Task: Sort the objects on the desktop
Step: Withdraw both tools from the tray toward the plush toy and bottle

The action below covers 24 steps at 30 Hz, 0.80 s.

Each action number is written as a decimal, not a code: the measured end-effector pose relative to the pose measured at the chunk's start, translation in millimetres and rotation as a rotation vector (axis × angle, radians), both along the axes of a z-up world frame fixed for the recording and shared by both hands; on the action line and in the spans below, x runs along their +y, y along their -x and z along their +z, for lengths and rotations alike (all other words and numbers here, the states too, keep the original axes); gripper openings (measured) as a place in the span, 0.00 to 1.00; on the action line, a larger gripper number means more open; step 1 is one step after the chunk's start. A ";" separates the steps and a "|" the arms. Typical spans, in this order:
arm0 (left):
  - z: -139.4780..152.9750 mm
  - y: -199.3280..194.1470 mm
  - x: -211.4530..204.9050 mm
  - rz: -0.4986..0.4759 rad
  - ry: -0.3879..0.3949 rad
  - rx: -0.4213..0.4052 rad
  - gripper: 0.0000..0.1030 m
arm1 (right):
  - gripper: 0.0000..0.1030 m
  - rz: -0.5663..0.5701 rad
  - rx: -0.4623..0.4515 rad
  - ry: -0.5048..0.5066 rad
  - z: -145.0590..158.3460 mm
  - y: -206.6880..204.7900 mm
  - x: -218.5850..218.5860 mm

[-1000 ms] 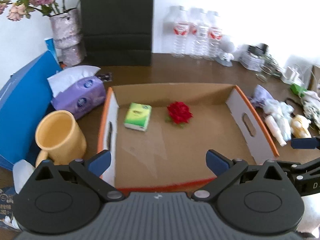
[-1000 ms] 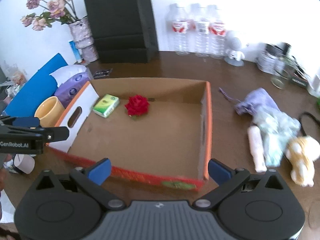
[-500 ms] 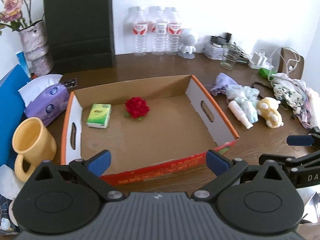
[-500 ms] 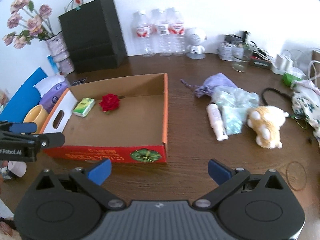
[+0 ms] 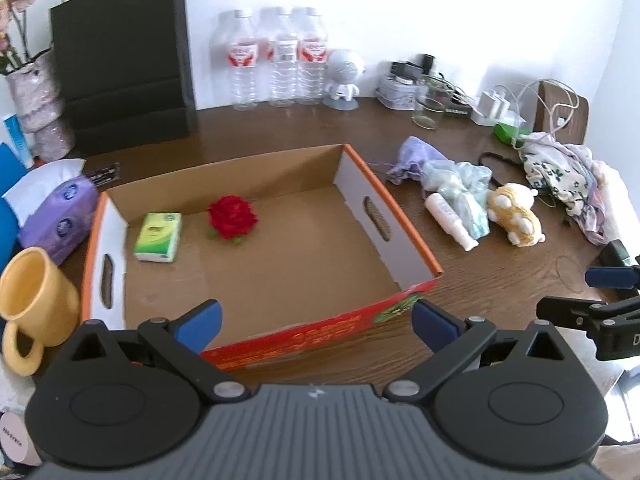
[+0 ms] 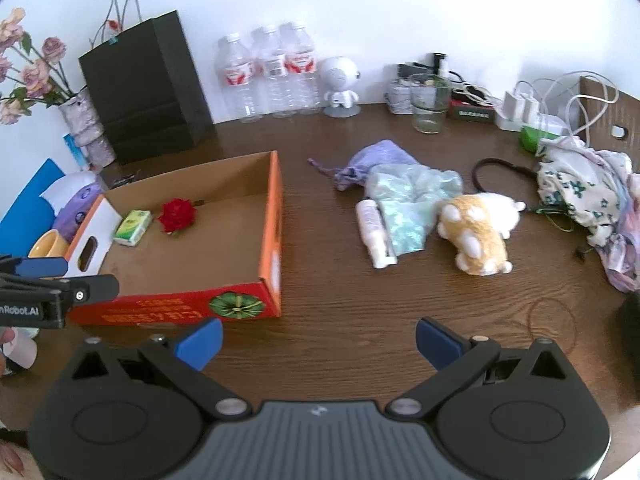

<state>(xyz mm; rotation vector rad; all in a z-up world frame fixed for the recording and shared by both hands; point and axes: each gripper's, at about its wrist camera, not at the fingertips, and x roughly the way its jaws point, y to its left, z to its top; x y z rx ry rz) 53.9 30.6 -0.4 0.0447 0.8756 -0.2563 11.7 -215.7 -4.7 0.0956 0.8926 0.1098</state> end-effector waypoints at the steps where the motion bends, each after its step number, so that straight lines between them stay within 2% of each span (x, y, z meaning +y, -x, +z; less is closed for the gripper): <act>1: 0.7 -1.2 -3.8 -0.005 0.001 -0.002 1.00 | 1.00 -0.006 -0.002 0.002 1.1 0.7 -4.6; 10: 2.5 -3.2 -47.1 -0.052 0.001 -0.007 1.00 | 1.00 -0.039 0.000 0.001 3.7 5.2 -45.4; 24: 4.2 -4.1 -118.8 -0.045 0.000 -0.019 1.00 | 1.00 -0.007 0.004 0.006 3.4 -1.7 -112.7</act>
